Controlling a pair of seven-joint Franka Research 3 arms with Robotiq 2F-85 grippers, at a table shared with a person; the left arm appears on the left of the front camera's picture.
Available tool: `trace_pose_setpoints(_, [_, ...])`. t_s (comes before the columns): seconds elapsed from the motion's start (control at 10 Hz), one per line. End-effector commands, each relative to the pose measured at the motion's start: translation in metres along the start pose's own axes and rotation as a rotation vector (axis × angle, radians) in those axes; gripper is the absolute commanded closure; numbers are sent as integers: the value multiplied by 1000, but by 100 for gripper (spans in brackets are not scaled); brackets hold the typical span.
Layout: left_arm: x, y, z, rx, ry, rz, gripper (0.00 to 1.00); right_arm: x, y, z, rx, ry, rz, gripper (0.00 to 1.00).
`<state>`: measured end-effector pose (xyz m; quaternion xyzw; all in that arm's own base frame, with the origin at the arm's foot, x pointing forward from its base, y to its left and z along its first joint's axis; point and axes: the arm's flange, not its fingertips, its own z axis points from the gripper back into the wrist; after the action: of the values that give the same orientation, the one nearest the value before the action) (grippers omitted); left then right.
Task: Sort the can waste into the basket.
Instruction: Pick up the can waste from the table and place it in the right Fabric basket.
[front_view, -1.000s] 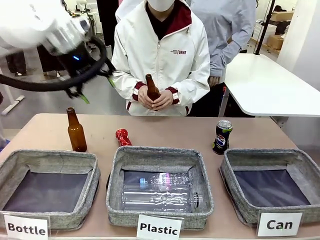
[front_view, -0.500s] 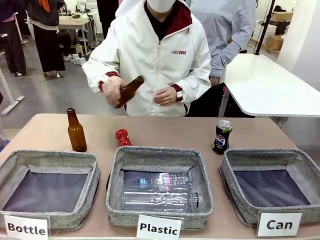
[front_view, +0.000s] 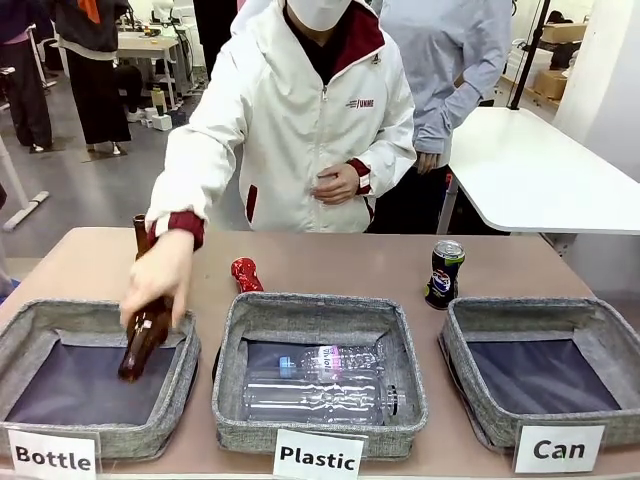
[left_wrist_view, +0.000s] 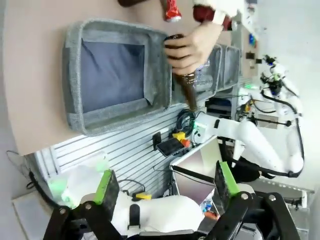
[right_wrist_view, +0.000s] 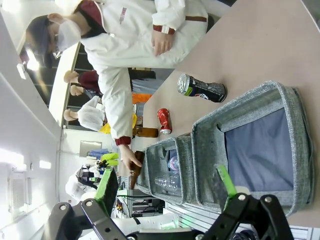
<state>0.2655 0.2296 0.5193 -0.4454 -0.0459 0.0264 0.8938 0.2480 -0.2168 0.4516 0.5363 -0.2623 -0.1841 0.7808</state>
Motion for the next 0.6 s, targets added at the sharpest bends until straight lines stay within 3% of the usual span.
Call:
trace_pose_setpoints(0.0, [3,-3,-2,-55,14,-44,0,3,2,0,23,-10,26,0])
trace_pose_setpoints(0.3, [24,-18,-12,-23,93,-87,0,3,2,0,23,-10,26,0])
trace_pose_setpoints(0.5, [44,-52,-25,13,144,-60,0,3,2,0,23,-10,26,0])
